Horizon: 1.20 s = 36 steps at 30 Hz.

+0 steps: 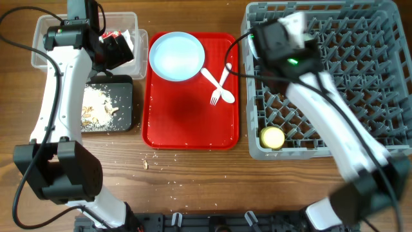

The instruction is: Sort waste into correct bins and load items into the dishwasher rack

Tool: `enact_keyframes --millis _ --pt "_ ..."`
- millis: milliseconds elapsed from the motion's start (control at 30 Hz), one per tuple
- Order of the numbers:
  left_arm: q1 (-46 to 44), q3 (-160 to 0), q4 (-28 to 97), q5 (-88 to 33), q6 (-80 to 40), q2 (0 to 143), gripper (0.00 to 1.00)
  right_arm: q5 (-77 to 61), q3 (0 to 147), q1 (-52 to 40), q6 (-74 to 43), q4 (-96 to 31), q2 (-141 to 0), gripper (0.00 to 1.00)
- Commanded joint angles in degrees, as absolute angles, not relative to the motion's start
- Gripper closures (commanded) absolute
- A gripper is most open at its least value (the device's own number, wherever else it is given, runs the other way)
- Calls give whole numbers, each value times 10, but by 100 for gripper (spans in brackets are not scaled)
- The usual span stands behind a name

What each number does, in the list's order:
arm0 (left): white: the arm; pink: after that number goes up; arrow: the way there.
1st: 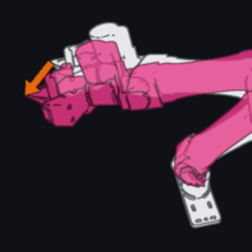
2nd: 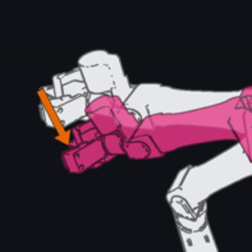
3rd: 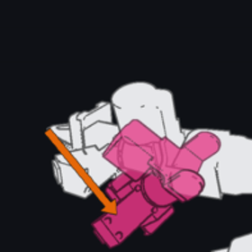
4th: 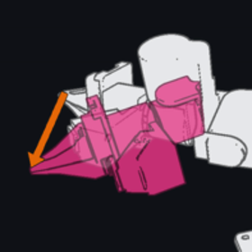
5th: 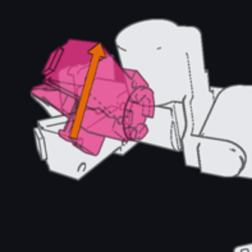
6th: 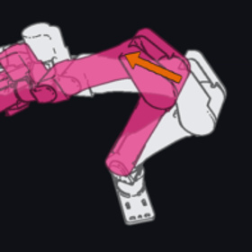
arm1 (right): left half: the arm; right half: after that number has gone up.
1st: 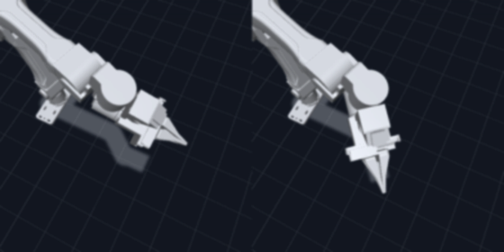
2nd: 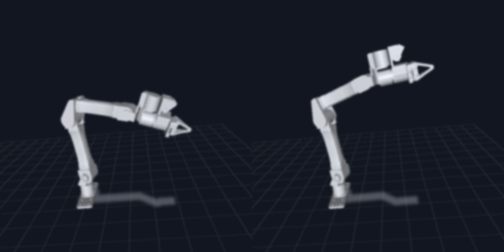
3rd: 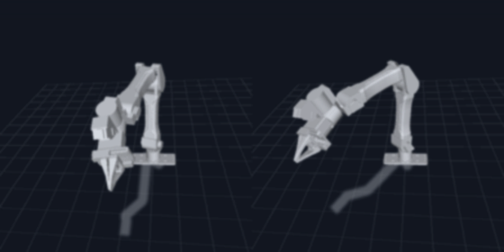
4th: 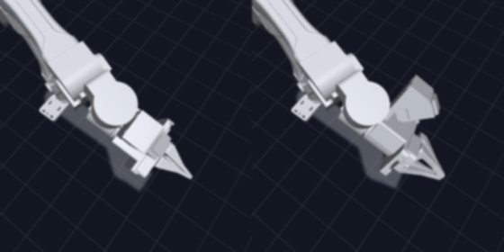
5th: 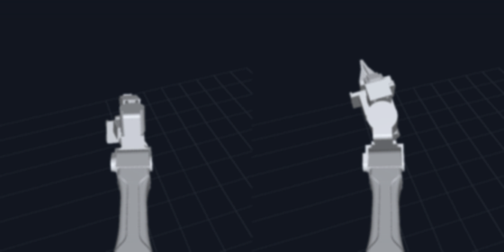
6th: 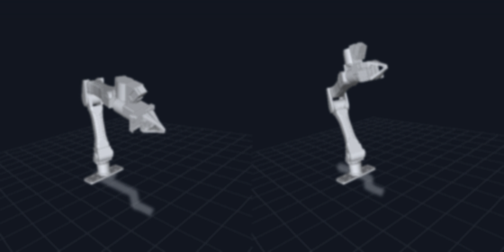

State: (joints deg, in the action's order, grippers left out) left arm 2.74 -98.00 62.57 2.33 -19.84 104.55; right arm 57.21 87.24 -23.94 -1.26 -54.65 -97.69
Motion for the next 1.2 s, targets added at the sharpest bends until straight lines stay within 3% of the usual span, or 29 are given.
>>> enact_keyframes --millis 0,467,700,933,1100,1167 --pt "28 -991 624 31 -198 1039 0 656 876 -240 62 -552 -1058 95" --pt "28 -991 624 31 -198 1039 1 498 876 -305 64 -582 -1107 94" --pt "28 -991 624 31 -198 1039 0 452 877 -327 41 -633 -1107 62" --pt "28 -991 624 31 -198 1039 0 443 888 -335 32 -630 -1102 45" --pt "28 -991 624 31 -198 1039 0 432 949 -333 -20 -598 -1069 0" --pt "28 -991 624 31 -198 1039 0 400 978 -333 -20 -564 -1051 0"
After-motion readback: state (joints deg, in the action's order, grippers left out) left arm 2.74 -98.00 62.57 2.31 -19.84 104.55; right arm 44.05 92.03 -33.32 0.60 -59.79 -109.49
